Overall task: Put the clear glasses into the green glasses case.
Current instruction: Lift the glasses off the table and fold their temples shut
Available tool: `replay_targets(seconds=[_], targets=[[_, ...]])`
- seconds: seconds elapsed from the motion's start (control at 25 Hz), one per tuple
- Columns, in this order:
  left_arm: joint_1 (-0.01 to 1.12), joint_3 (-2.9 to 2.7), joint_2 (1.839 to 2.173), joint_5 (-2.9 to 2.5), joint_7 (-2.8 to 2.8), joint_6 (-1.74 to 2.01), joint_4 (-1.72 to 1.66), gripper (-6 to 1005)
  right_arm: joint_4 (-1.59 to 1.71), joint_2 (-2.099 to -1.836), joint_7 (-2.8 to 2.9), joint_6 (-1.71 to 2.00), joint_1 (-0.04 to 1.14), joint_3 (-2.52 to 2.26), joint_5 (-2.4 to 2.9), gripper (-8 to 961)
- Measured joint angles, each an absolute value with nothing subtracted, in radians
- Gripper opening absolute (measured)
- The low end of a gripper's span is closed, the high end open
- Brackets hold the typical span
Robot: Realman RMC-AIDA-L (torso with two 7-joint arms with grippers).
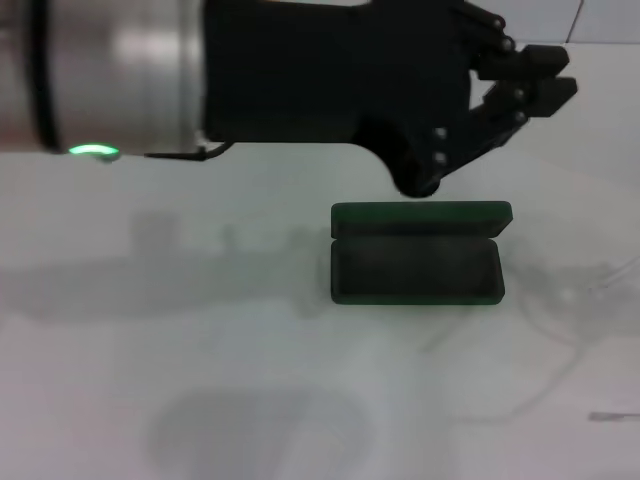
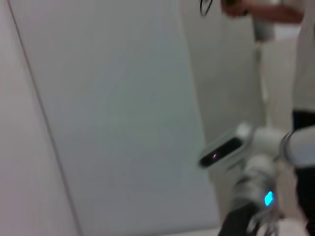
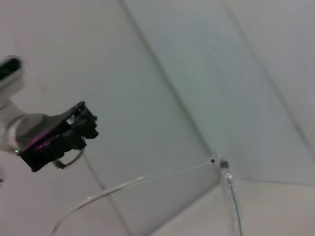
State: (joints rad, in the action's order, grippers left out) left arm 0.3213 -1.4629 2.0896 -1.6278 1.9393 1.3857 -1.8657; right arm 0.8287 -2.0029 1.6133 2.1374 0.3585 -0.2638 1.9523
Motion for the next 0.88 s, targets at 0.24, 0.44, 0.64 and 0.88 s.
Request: replay_targets(seconds=[0.24, 0.44, 0.64, 0.88], targets=[[0.321, -1.434, 2.089, -1.497, 1.894, 1.458, -1.788, 120, 0.71, -2.014, 1.555, 2.112, 0.446, -0.343, 1.947, 114], [0.321, -1.439, 2.089, -1.488, 1.88, 1.494, -1.764, 82, 0.59, -2.017, 1.498, 2.079, 0.521, -0.402, 1.936, 114], [0.33, -1.447, 2.089, -1.483, 1.873, 1.511, -1.719, 81, 0.52, -2.022, 1.465, 2.073, 0.569, -0.431, 1.9, 114], [0.327, -1.446, 2.09, -1.479, 1.849, 1.521, -1.695, 81, 0.505, -2.023, 1.459, 2.082, 0.58, -0.477, 1.848, 114]])
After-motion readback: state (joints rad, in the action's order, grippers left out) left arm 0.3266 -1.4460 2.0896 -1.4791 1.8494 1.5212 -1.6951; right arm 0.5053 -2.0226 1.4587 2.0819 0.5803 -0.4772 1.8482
